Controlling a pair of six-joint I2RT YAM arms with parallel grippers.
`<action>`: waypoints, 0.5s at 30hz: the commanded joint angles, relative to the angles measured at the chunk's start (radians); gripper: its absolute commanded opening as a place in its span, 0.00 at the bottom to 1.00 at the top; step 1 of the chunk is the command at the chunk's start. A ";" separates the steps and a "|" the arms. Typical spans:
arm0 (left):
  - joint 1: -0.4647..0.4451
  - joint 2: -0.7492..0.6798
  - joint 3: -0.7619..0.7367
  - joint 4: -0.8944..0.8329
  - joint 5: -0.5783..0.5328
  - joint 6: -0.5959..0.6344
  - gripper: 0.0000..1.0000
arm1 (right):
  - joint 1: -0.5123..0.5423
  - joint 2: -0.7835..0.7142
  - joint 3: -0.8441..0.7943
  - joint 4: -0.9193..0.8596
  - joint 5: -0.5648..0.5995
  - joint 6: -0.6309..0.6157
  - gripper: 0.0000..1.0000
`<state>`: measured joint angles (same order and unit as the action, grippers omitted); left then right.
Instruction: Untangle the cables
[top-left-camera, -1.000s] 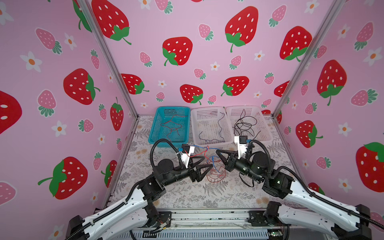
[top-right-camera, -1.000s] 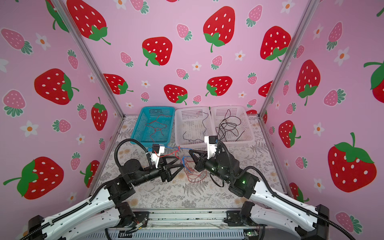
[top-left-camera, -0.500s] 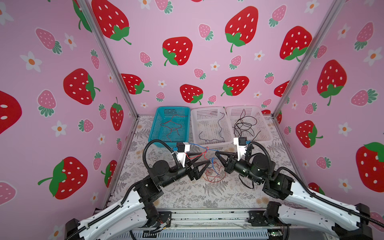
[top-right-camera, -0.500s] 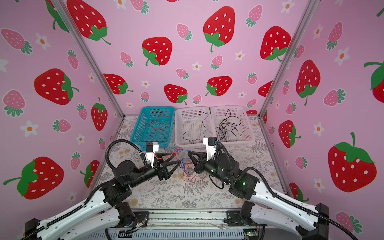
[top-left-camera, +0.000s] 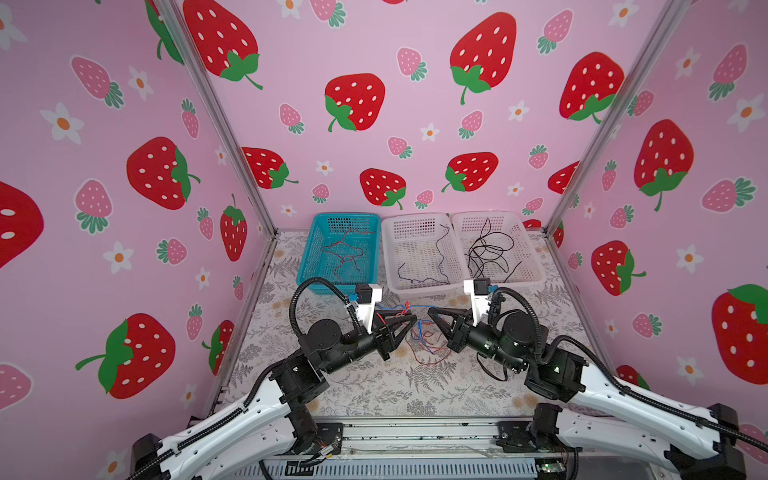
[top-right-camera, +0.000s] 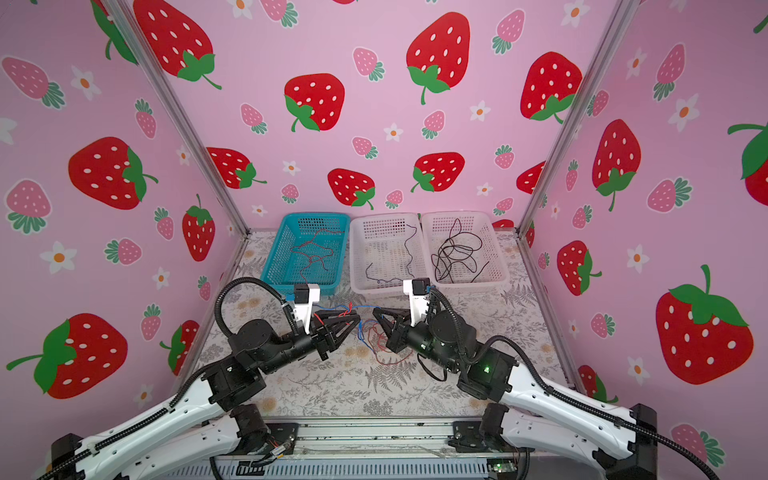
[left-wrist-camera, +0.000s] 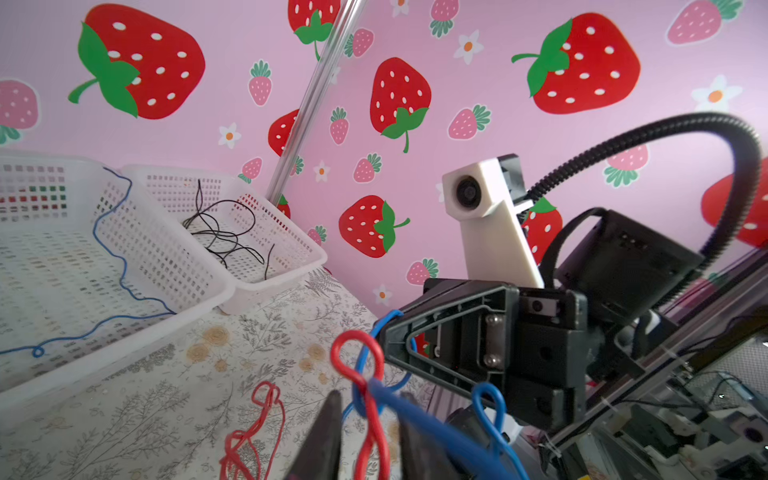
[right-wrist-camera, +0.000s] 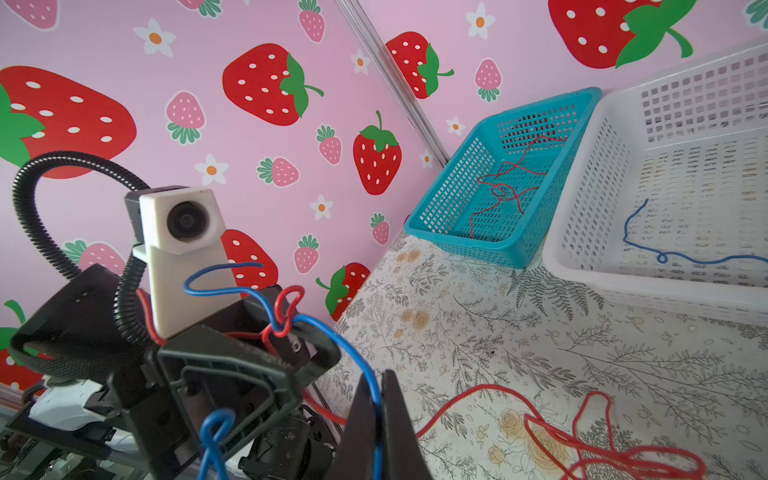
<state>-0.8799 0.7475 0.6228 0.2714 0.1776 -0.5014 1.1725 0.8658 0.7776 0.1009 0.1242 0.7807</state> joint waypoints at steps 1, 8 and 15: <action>0.004 -0.032 0.025 -0.010 -0.013 -0.027 0.07 | 0.006 -0.031 -0.013 -0.012 0.122 -0.002 0.00; 0.006 -0.025 0.043 -0.054 0.095 -0.101 0.00 | 0.001 -0.032 -0.005 -0.063 0.359 -0.037 0.00; 0.005 -0.034 0.040 -0.084 0.170 -0.127 0.20 | -0.017 -0.019 0.015 -0.004 0.290 -0.065 0.00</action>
<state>-0.8783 0.7486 0.6243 0.2073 0.2852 -0.6014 1.2015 0.8627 0.7731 0.0463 0.2600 0.7300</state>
